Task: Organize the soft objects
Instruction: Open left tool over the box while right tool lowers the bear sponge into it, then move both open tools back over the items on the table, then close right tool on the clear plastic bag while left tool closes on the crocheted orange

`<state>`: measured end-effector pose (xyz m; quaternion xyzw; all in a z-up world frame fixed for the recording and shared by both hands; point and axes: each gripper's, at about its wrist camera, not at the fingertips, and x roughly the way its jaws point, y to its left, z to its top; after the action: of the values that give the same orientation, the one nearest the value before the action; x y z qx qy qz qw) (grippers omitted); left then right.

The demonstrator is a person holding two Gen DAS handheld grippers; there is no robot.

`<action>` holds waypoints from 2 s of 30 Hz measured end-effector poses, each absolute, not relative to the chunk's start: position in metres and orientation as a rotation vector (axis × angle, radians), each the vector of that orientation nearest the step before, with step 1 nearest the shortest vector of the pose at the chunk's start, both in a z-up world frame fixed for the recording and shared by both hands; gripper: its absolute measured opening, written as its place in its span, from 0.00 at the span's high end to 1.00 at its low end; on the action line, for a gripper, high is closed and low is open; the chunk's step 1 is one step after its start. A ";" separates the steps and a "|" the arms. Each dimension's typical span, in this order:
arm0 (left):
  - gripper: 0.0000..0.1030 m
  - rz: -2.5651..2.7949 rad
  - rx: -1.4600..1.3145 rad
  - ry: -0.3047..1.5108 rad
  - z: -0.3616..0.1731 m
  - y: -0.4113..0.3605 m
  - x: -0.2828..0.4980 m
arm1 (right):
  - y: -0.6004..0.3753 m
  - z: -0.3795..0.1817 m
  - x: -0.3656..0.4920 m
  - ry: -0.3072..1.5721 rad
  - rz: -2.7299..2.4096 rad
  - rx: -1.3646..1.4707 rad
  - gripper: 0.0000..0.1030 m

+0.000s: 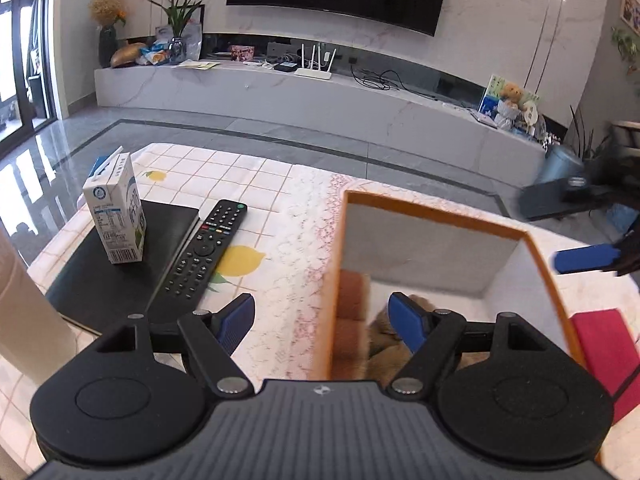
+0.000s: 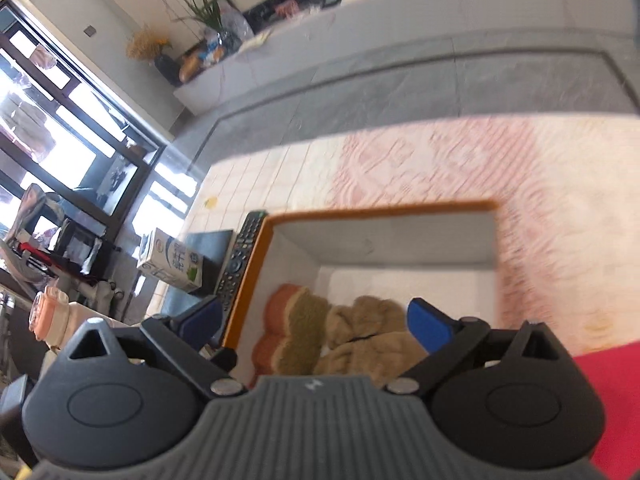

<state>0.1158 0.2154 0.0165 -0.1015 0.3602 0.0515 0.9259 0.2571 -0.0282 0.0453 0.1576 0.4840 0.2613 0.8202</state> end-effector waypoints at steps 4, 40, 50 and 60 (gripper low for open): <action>0.13 0.126 -0.209 0.687 0.035 0.199 0.104 | -0.066 0.074 0.233 0.975 0.518 0.321 0.06; 0.13 -0.287 0.060 0.702 0.067 -0.079 0.064 | -0.368 0.069 0.096 0.755 0.019 0.080 0.05; 0.13 -0.292 0.116 0.792 0.030 -0.112 0.088 | -0.398 -0.038 0.133 0.822 -0.023 0.253 0.05; 0.13 -0.314 0.088 0.862 0.019 -0.134 0.115 | -0.398 -0.111 0.142 0.962 0.138 0.583 0.09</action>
<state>0.1153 -0.1337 0.0191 0.0423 0.4158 -0.1516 0.8957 0.1424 -0.3975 -0.1113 0.2760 0.4556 0.0654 0.8438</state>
